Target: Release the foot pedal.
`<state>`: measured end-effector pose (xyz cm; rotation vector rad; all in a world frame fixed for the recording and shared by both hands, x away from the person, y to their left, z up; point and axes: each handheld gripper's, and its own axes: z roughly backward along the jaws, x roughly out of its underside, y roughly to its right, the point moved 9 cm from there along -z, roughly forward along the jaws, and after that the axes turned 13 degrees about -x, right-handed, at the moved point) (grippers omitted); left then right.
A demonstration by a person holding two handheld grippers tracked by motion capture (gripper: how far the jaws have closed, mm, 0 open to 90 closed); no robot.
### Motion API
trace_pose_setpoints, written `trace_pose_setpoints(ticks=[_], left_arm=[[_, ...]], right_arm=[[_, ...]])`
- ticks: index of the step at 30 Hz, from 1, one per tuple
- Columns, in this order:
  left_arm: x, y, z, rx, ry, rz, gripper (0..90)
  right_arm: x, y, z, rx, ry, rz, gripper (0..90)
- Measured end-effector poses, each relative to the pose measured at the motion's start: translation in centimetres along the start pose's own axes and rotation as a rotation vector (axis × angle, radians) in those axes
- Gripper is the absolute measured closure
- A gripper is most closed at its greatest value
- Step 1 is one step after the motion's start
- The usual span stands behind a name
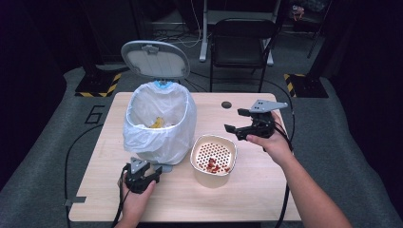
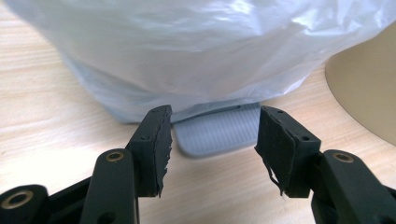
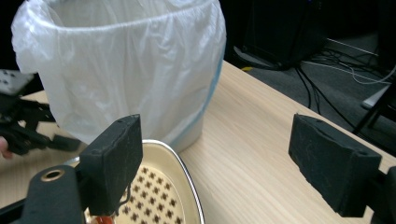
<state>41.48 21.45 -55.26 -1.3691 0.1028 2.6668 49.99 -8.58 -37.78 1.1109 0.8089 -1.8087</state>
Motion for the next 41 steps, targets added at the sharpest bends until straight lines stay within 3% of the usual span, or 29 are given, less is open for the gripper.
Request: trace_pose_setpoints(ticks=[1,4,8,14,20,24,29,32,33,36,41], left_arm=[[-0.1,-0.5,0.2,0.002,-0.009,0.018,44.4],[-0.2,-1.5,0.6,-0.01,-0.028,0.006,43.2],[0.3,-2.9,1.2,0.003,-0.053,-0.013,42.1],[0.9,-5.0,1.7,0.019,-0.067,-0.011,41.1],[1.1,-7.8,1.2,-0.038,-0.058,-0.005,41.0],[1.2,-8.7,0.6,-0.05,-0.059,-0.007,41.1],[1.5,-9.6,-0.1,-0.077,-0.067,-0.023,40.9],[1.6,-9.9,-0.7,-0.082,-0.072,-0.013,40.6],[1.6,-9.9,-0.7,-0.082,-0.072,-0.013,40.2],[1.5,-10.4,-1.2,-0.103,-0.059,-0.023,39.0],[1.8,-11.1,-1.8,-0.127,-0.071,-0.028,34.1]], right_arm=[[0.4,0.0,0.3,0.006,-0.008,-0.001,17.8],[1.6,0.3,1.1,0.038,-0.026,-0.001,19.1],[3.4,0.3,1.8,0.054,-0.017,-0.021,20.1],[7.0,0.3,2.8,0.117,-0.048,-0.032,21.3],[10.2,-0.2,3.5,0.15,-0.057,-0.087,21.6],[12.4,-0.3,3.9,0.192,-0.066,-0.126,21.6],[15.9,-0.5,3.6,0.203,-0.112,-0.17,21.6],[17.3,-0.4,3.2,0.213,-0.106,-0.202,21.6],[18.5,-0.4,2.9,0.215,-0.137,-0.203,21.6],[19.9,-0.1,2.5,0.237,-0.203,-0.168,21.7],[21.2,0.5,2.3,0.27,-0.228,-0.173,21.7]])
